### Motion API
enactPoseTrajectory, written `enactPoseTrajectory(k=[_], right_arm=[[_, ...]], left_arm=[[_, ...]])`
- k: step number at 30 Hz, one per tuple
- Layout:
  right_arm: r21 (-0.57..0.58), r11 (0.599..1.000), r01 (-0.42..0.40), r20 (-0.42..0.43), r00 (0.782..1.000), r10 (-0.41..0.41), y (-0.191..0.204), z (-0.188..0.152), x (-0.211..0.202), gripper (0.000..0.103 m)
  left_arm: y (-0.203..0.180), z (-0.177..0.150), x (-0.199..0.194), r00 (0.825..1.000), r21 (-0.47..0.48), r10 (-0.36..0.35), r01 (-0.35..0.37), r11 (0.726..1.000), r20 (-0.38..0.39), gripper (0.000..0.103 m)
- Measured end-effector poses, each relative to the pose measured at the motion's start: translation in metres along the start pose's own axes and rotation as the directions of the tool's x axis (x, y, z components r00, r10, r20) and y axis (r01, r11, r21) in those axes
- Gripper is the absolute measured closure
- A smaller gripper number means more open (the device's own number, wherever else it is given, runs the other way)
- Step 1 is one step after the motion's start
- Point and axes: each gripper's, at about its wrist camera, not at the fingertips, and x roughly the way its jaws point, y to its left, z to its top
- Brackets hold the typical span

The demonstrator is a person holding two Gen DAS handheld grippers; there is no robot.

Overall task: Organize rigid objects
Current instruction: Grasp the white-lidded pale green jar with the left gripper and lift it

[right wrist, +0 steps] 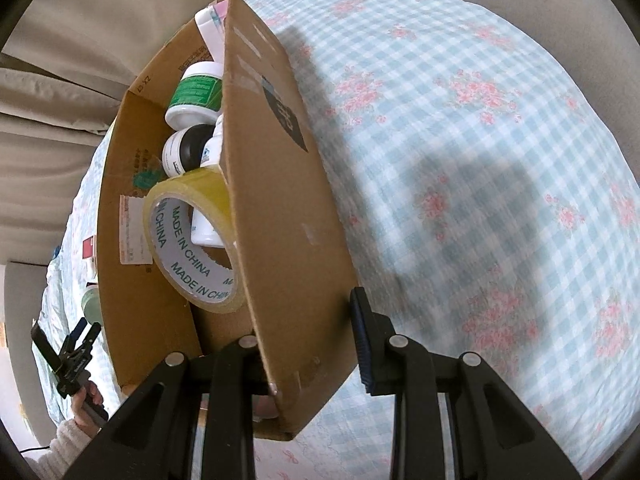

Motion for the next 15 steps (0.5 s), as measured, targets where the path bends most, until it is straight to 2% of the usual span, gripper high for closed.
enactPoseTrajectory(k=[5,7,9,11,15], right_arm=[[0.011,1.000,0.012,0.007,1.000,-0.012,0.003,-0.002,0.000,0.078],[0.018,1.000,0.009,0.008,1.000,-0.009,0.003,-0.002,0.000,0.078],[0.022,1.000,0.008,0.009,1.000,-0.008,0.003,-0.001,0.000,0.078],[0.025,1.000,0.006,0.010,1.000,-0.006,0.002,-0.001,0.001,0.078],[0.031,1.000,0.000,0.012,1.000,0.000,0.000,-0.001,0.001,0.078]], left_arm=[[0.000,0.007,0.012,1.000,0.024,-0.020,0.020,1.000,0.009,0.017],[0.001,0.009,0.013,1.000,0.026,-0.018,0.017,1.000,0.013,0.024],[0.003,0.010,0.016,1.000,0.023,-0.020,0.020,1.000,0.004,0.045],[0.004,0.010,0.018,1.000,0.022,-0.031,0.031,0.999,-0.004,0.050],[0.001,0.012,0.020,1.000,0.044,-0.024,0.024,0.999,-0.003,0.051]])
